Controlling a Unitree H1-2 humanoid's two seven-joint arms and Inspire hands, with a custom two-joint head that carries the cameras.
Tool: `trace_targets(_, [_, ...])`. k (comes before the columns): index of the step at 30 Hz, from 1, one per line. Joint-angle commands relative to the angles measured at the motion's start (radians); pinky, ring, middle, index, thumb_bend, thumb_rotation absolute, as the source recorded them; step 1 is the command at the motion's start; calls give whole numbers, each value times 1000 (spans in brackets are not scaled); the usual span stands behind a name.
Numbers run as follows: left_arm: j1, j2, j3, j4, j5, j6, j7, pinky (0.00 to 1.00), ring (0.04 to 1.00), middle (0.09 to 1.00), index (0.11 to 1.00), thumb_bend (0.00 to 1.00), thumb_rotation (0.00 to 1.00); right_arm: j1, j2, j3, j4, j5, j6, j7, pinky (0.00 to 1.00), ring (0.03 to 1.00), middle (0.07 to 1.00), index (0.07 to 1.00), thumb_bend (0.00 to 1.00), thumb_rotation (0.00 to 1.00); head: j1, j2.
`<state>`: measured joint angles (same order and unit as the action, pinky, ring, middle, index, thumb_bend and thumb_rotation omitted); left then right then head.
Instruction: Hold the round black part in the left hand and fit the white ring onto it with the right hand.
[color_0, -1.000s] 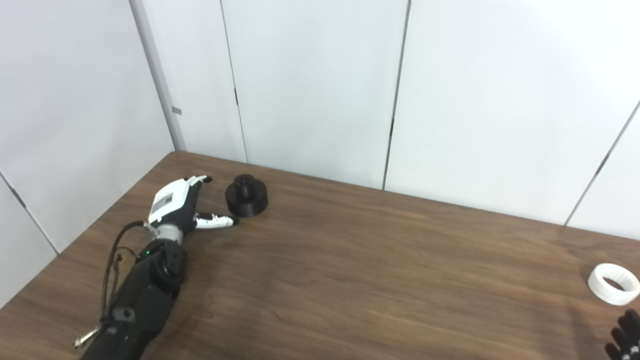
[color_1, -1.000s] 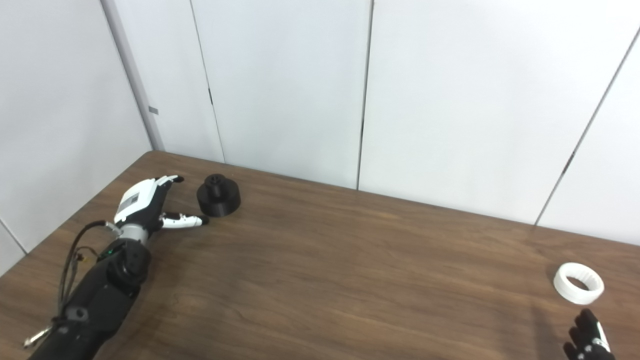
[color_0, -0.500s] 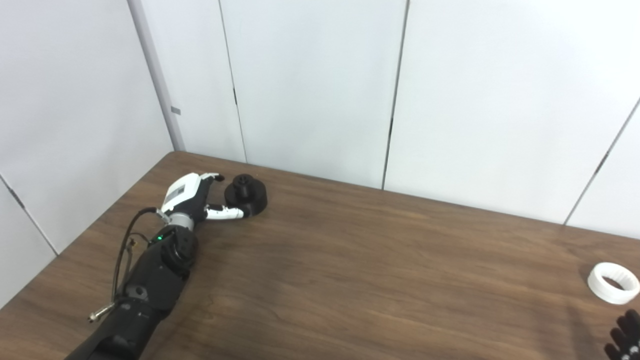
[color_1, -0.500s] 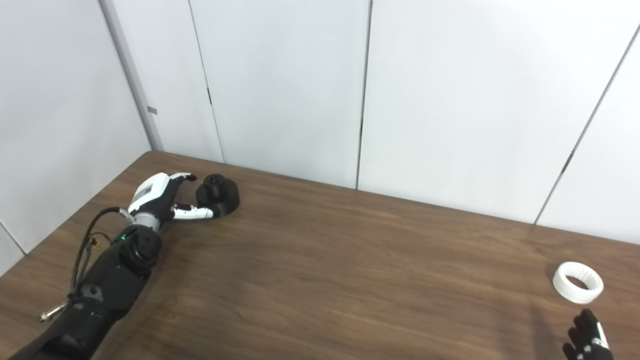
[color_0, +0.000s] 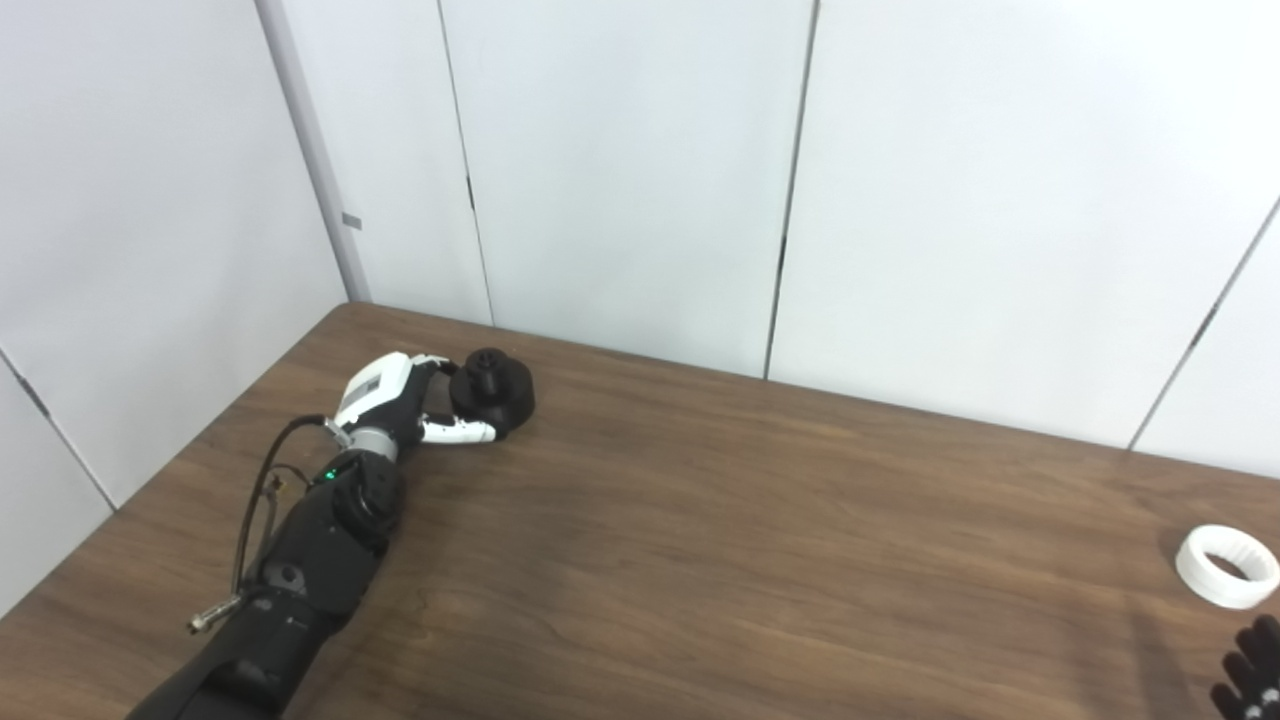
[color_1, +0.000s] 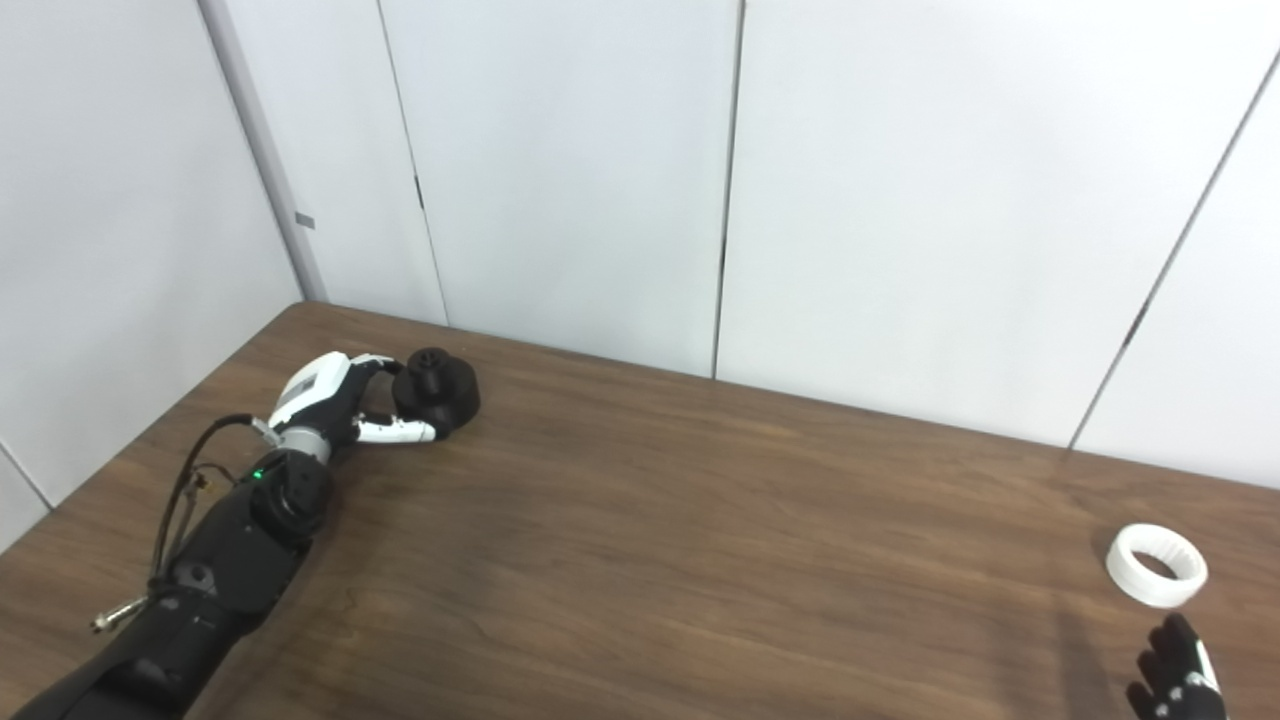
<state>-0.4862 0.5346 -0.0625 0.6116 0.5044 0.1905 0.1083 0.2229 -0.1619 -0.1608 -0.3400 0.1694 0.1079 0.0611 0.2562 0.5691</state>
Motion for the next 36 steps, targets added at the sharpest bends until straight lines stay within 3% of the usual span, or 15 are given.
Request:
trace_targets(1, [-67,23,3,-10,-3,-2,13,987,995,949,826,1000,437,-9,7,-2,-44,2,-13,-6,1000,1000,1000,1000,485,1000,-1,4])
trace_targets(6, [-74,16,-2,1,-13,-16,15,985,998,946,820,1000,388,-6,9,1,-60,-9,1,-15,1000,1000,1000,1000,480,1000,-3,7])
trace_targets(18, [-94,8,-28,37,-16,-50,35,970,987,935,807,1000,399,-4,8,10,-79,-7,12,-17,1000,1000,1000,1000,458,1000,-12,16])
trace_targets(23, [-101,2,-35,42,-22,-39,35,976,988,933,807,1000,387,-14,-15,10,-54,19,-1,12,1000,1000,1000,1000,543,1000,-16,17])
trace_targets(28, [-106,-1,-38,40,-23,-34,31,992,987,931,787,1000,378,-12,-7,10,-96,8,56,1,1000,1000,1000,1000,556,1000,-15,20])
trace_targets(36, [-109,-14,-24,54,-30,-48,82,959,964,897,723,1000,346,-12,7,6,-135,15,105,-11,1000,1000,1000,1000,530,1000,-14,24])
